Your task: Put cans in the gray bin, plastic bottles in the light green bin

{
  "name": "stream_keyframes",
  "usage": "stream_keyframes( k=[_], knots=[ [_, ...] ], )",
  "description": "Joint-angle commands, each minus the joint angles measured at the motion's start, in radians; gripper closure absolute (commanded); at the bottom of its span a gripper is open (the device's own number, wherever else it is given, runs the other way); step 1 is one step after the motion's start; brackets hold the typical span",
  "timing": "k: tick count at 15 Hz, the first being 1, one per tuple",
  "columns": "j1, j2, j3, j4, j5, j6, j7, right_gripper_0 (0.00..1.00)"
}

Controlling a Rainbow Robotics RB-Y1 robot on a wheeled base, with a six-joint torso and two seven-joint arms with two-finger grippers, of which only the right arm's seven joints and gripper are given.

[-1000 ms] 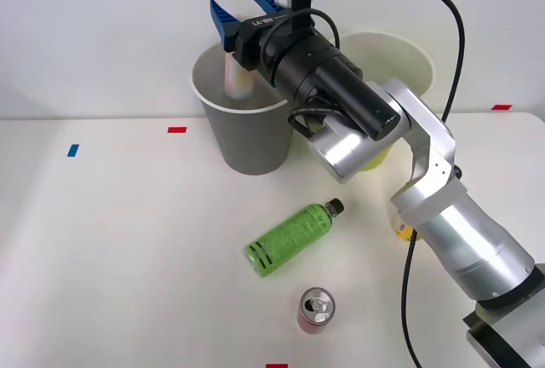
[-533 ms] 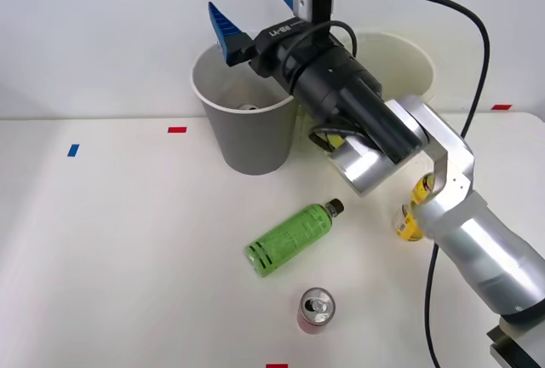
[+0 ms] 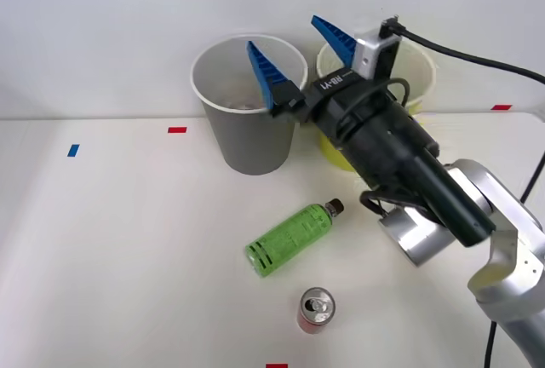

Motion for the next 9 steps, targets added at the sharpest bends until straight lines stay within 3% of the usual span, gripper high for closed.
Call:
stream_keyframes(
  k=[1, 6, 9],
  knots=[
    [0.187, -0.062, -0.045, -0.128, 0.001, -0.055, 0.003, 0.0],
    [0.489, -0.111, -0.169, -0.282, -0.002, -0.127, 0.005, 0.0],
    [0.633, -0.12, -0.238, -0.294, -0.005, -0.188, 0.0, 0.0]
  ],
)
